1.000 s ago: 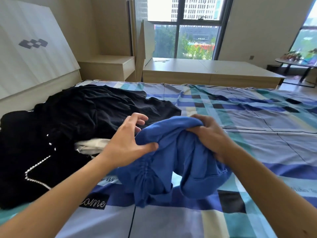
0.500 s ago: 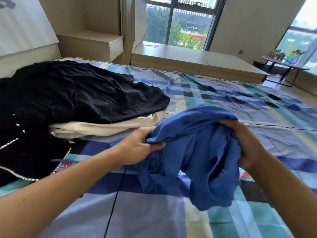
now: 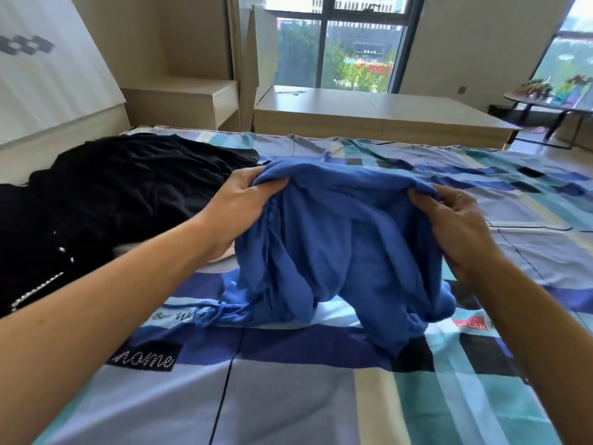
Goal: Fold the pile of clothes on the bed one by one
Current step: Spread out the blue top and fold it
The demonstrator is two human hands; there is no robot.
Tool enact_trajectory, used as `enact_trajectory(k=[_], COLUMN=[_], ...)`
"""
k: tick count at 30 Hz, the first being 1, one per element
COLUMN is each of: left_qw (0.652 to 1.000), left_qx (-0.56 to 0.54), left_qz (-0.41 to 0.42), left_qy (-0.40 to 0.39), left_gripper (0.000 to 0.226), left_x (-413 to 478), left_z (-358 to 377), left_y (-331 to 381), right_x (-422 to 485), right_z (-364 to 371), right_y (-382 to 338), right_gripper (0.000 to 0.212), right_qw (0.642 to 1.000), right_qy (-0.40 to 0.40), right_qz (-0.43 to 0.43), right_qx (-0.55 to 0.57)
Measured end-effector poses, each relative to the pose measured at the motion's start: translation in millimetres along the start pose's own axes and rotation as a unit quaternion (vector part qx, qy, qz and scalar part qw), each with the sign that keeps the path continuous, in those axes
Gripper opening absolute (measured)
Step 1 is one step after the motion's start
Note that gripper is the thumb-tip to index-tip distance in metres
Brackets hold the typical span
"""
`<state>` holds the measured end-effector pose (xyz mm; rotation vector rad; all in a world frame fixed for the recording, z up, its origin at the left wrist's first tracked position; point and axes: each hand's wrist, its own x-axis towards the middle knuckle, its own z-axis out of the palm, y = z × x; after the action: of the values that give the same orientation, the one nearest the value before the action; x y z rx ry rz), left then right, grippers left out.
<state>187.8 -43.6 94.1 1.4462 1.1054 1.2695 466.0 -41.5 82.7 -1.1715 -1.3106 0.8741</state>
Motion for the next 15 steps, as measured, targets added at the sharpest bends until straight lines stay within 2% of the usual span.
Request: enact_trajectory(k=[5,7,9,12,14,15], left_qw=[0.992,0.985,0.977,0.942,0.924,0.930], left_qx=[0.104,0.145,0.196,0.317,0.360,0.349], left_qz=[0.063,0.068,0.040,0.013,0.067,0.089], left_qy=[0.047,0.064,0.075,0.111,0.113,0.075], left_gripper=[0.020,0.034,0.042,0.036,0.029,0.025], left_x=[10,8,3,-18,-42,-54], left_z=[-27,-42,-55,-50,-29,-16], left_y=[29,29,17,-14,-28,-32], right_x=[-3,-7,-11,-25,-34,-36], right_z=[18,24,29,38,44,47], right_y=[-7,-7,-4,1,0,0], right_gripper=[0.019,0.024,0.028,0.028,0.030,0.031], right_qw=[0.995,0.996,0.999,0.997,0.994,0.992], right_qy=[0.074,0.043,-0.010,-0.064,-0.092,-0.102], right_qz=[-0.073,-0.073,-0.037,0.030,0.057,0.067], right_qx=[0.006,-0.023,-0.032,-0.022,-0.007,0.003])
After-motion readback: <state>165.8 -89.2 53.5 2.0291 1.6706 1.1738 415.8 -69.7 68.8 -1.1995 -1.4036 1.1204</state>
